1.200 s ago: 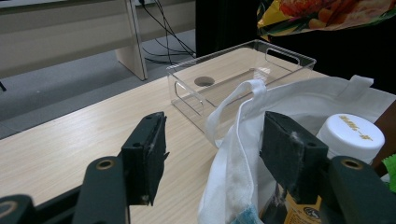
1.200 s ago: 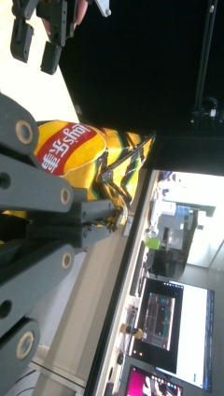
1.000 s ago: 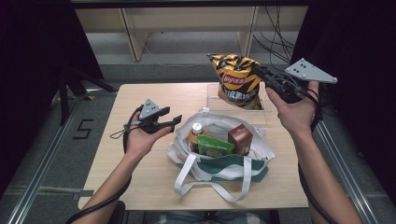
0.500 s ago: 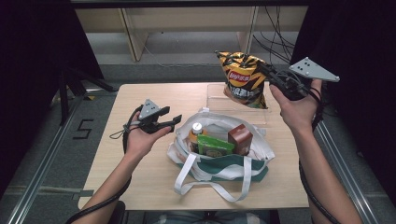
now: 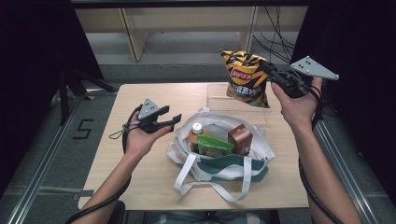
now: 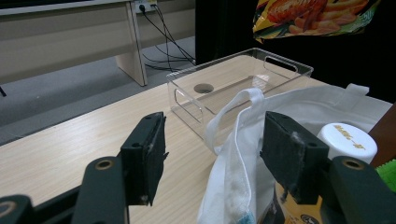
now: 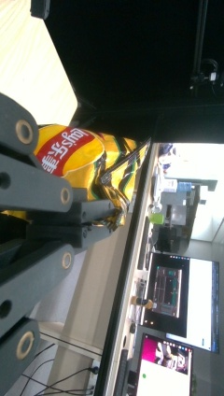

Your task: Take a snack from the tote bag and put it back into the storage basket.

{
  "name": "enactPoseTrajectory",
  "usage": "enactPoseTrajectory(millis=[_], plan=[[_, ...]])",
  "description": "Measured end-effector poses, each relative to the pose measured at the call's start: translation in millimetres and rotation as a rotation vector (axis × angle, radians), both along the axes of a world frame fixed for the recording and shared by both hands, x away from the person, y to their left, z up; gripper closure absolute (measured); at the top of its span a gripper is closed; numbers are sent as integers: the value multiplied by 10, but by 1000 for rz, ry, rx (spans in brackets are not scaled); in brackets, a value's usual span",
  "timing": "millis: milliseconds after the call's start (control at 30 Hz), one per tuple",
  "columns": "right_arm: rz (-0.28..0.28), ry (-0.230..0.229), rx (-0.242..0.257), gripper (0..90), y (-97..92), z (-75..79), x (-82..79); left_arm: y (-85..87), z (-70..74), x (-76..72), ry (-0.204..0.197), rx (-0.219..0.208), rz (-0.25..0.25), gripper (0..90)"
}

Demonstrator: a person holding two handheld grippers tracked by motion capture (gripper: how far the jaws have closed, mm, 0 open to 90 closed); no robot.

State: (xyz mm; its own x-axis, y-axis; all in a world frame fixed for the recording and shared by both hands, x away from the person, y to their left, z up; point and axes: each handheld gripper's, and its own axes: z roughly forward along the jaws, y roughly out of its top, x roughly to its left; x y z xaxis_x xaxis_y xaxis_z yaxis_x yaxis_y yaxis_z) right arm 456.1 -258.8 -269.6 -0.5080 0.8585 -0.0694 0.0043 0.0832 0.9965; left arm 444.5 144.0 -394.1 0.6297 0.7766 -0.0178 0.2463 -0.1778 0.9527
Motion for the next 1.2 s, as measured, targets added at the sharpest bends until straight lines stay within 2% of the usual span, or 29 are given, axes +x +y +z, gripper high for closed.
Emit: enactPoseTrajectory(millis=[267, 300, 467, 500, 567, 733, 800, 1100, 1200], plan=[[-19, 19, 8, 900, -26, -9, 85, -2, 3, 1, 0, -1, -2, 393], [-23, 8, 9, 900, -30, -10, 103, -2, 4, 0, 0, 0, -1, 393], [-27, 18, 16, 900, -42, -5, 160, -5, 5, 1, -1, -2, -2, 394], [-34, 9, 4, 900, -51, -7, 179, -5, 4, 1, 0, -1, -2, 393], [-37, 26, 18, 900, -45, -12, 190, -5, 1, 2, 1, -1, -3, 393], [-44, 28, 10, 900, -61, -26, 261, 0, 1, 5, 0, -2, -3, 393], [-50, 39, 25, 900, -53, -39, 280, -2, 0, 4, 1, -1, -2, 393], [-63, 49, 29, 900, -93, -71, 388, -4, 2, 7, 2, -6, -3, 394], [-70, 68, 31, 900, -103, -81, 410, -5, 3, 9, 2, -7, -3, 393]])
